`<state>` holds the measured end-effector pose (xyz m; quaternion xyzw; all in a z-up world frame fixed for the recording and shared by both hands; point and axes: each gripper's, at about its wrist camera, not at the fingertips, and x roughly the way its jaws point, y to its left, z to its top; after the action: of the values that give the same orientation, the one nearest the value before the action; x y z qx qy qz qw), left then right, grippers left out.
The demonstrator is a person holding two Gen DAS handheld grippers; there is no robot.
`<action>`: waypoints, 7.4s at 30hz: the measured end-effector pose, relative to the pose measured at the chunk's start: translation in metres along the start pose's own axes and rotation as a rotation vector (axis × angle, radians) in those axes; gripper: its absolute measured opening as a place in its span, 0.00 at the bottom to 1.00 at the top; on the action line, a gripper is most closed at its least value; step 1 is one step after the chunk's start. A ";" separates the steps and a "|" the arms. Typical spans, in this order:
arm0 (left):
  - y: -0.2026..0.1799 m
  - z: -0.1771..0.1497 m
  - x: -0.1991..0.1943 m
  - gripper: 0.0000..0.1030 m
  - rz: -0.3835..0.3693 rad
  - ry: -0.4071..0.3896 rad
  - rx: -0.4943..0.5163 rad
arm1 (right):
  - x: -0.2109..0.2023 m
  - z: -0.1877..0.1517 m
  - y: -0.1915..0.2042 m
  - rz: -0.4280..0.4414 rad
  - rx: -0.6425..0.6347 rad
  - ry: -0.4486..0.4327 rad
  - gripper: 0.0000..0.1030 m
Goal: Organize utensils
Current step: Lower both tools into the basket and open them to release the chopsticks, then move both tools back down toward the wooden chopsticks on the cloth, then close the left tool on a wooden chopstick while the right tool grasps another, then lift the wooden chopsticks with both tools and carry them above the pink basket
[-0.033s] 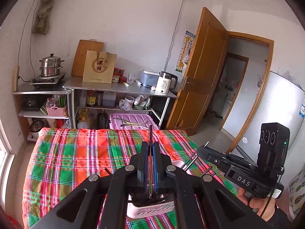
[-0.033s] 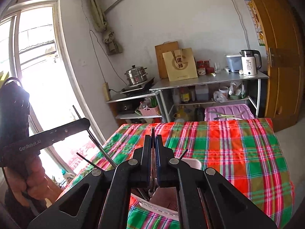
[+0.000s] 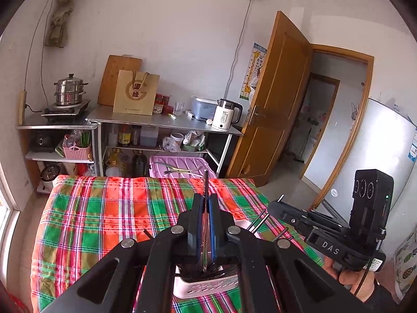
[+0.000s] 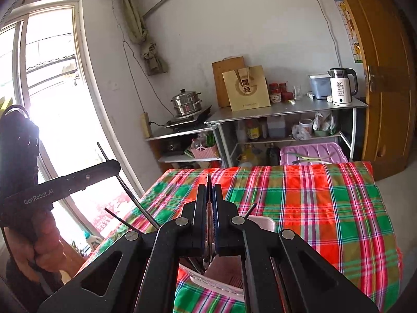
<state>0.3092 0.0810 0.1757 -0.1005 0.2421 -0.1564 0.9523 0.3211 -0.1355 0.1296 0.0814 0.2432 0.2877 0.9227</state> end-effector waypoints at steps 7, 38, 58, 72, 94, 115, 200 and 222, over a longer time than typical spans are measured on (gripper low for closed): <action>-0.007 -0.010 -0.011 0.04 -0.005 0.012 0.015 | 0.001 -0.002 -0.002 0.001 0.011 0.007 0.04; 0.013 -0.012 0.038 0.04 0.022 0.041 -0.038 | 0.015 -0.011 -0.005 0.006 0.001 0.034 0.04; 0.018 -0.047 0.045 0.04 0.043 0.119 -0.033 | 0.012 -0.020 -0.005 0.002 -0.021 0.098 0.10; 0.002 -0.060 -0.036 0.13 0.032 0.019 -0.020 | -0.062 -0.033 0.005 -0.023 -0.016 0.004 0.12; -0.001 -0.219 -0.055 0.14 0.054 0.239 -0.021 | -0.107 -0.155 0.018 -0.003 0.016 0.128 0.12; -0.006 -0.256 0.024 0.15 0.080 0.441 -0.022 | -0.042 -0.199 0.009 -0.027 0.091 0.328 0.16; -0.016 -0.136 -0.102 0.04 0.156 0.186 0.069 | -0.083 -0.103 0.060 -0.070 -0.104 0.181 0.05; -0.020 -0.099 -0.111 0.04 0.104 0.136 0.038 | -0.104 -0.078 0.064 -0.037 -0.103 0.084 0.04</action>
<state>0.1624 0.0893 0.1434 -0.0591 0.3082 -0.1175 0.9422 0.1764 -0.1415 0.1228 0.0169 0.2681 0.2862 0.9198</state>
